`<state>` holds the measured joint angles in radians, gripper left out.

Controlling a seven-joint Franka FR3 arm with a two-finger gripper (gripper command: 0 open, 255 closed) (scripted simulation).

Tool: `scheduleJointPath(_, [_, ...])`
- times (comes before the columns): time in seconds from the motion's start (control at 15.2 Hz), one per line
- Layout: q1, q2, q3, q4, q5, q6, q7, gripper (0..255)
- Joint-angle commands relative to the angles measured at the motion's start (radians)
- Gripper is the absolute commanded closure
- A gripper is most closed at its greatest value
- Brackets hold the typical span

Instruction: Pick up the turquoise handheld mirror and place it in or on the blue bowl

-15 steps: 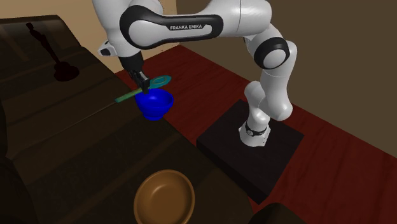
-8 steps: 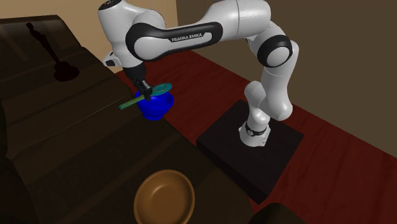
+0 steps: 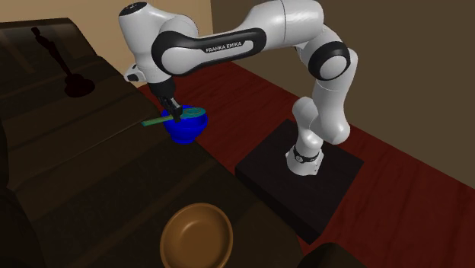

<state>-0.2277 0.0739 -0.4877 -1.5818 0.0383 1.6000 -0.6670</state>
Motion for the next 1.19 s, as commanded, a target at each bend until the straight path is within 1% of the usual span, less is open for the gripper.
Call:
scheduleJointPath(0.0, [0.000, 0.001, 0.000, -0.001, 0.000, 0.000, 0.000, 0])
scheduleJointPath(0.33, [0.000, 0.001, 0.000, 0.000, 0.000, 0.000, 0.000, 0])
scheduleJointPath(0.59, [-0.016, 0.051, -0.008, 0.188, 0.024, -0.144, -0.015, 0])
scheduleJointPath(1.12, [-0.016, 0.051, -0.008, 0.188, 0.024, -0.144, -0.015, 0])
